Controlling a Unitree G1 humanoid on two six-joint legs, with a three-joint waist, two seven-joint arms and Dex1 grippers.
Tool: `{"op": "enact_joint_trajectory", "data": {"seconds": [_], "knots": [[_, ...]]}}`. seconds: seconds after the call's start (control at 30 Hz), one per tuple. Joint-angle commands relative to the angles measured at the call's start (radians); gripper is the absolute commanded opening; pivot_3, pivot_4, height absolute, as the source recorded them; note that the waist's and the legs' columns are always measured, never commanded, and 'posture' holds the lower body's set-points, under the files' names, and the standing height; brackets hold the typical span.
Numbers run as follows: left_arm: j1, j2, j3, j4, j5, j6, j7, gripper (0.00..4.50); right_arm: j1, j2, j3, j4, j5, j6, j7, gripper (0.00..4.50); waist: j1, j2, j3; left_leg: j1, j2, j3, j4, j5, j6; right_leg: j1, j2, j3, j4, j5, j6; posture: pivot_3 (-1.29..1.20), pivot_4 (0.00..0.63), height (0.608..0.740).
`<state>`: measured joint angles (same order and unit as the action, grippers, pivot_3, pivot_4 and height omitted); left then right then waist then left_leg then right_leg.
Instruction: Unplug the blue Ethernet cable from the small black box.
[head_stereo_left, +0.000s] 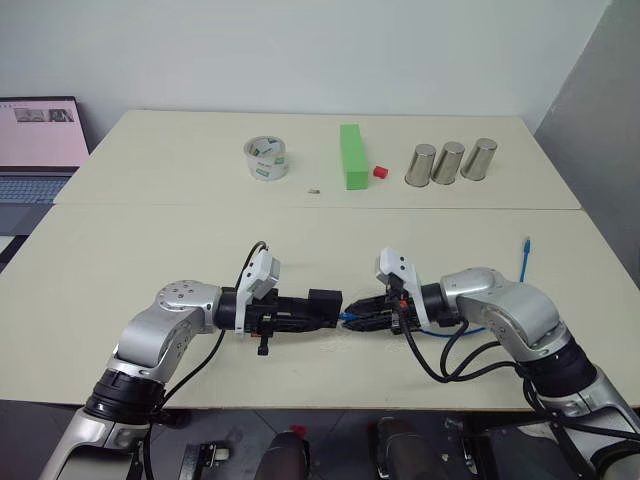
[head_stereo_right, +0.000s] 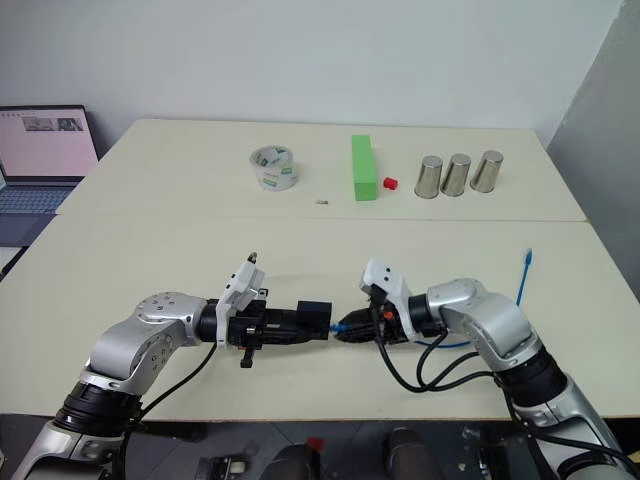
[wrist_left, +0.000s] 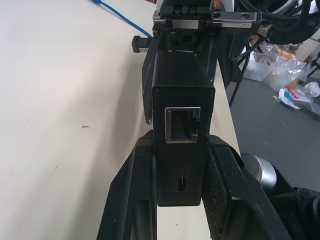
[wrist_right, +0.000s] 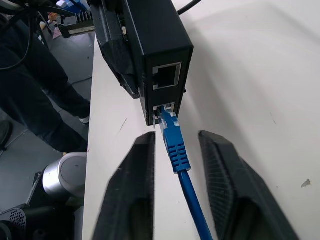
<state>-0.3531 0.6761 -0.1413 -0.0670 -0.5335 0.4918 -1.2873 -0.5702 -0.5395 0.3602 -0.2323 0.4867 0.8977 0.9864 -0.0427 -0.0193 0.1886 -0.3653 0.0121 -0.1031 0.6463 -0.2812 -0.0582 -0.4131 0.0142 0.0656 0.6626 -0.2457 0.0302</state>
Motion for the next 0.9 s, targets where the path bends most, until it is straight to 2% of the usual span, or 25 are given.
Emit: {"op": "enact_joint_trajectory", "data": {"seconds": [0.03,0.1,0.47,0.53,0.7,0.9], "knots": [[0.004,-0.002,0.001,-0.035,0.003,-0.016,-0.01,0.8,-0.027,-0.003,-0.009,-0.012,0.0,-0.01,0.014,0.24,0.0,0.0,0.0,0.0,0.0,0.0,0.0,0.0,0.0,0.0,0.0,0.0,0.0,0.0,0.0,0.0,0.15,0.74],[0.008,-0.002,-0.006,-0.041,0.01,-0.02,-0.015,0.8,-0.03,-0.003,-0.007,-0.012,-0.001,-0.009,0.018,0.03,0.0,0.0,0.0,0.0,0.0,0.0,0.0,0.0,0.0,0.0,0.0,0.0,0.0,0.0,0.0,0.0,0.15,0.74],[0.025,-0.01,-0.016,-0.06,0.016,-0.017,-0.022,0.8,-0.04,-0.006,0.01,-0.017,0.005,-0.019,0.05,0.03,-0.002,0.0,0.0,0.0,0.0,0.0,0.0,0.0,0.0,0.0,0.0,0.0,0.0,0.0,0.0,0.0,0.15,0.74],[0.023,-0.011,-0.013,-0.055,0.017,-0.018,-0.022,0.8,-0.034,-0.015,0.012,-0.024,0.002,-0.034,0.066,0.73,-0.002,0.0,0.0,0.0,0.0,0.0,0.0,0.0,0.0,0.0,0.0,0.0,0.0,0.0,0.0,0.0,0.15,0.74],[0.026,-0.011,-0.007,-0.052,0.019,-0.018,-0.024,0.8,-0.015,-0.042,0.018,-0.05,0.005,-0.04,0.087,1.81,-0.003,0.0,0.0,0.0,0.0,0.0,0.0,0.0,0.0,0.0,0.0,0.0,0.0,0.0,0.0,0.0,0.15,0.74],[0.021,-0.013,-0.009,-0.047,0.022,-0.02,-0.025,0.8,-0.012,-0.035,0.015,-0.056,0.01,-0.024,0.075,1.85,-0.005,0.0,0.0,0.0,0.0,0.0,0.0,0.0,0.0,0.0,0.0,0.0,0.0,0.0,0.0,0.0,0.15,0.74]]}}
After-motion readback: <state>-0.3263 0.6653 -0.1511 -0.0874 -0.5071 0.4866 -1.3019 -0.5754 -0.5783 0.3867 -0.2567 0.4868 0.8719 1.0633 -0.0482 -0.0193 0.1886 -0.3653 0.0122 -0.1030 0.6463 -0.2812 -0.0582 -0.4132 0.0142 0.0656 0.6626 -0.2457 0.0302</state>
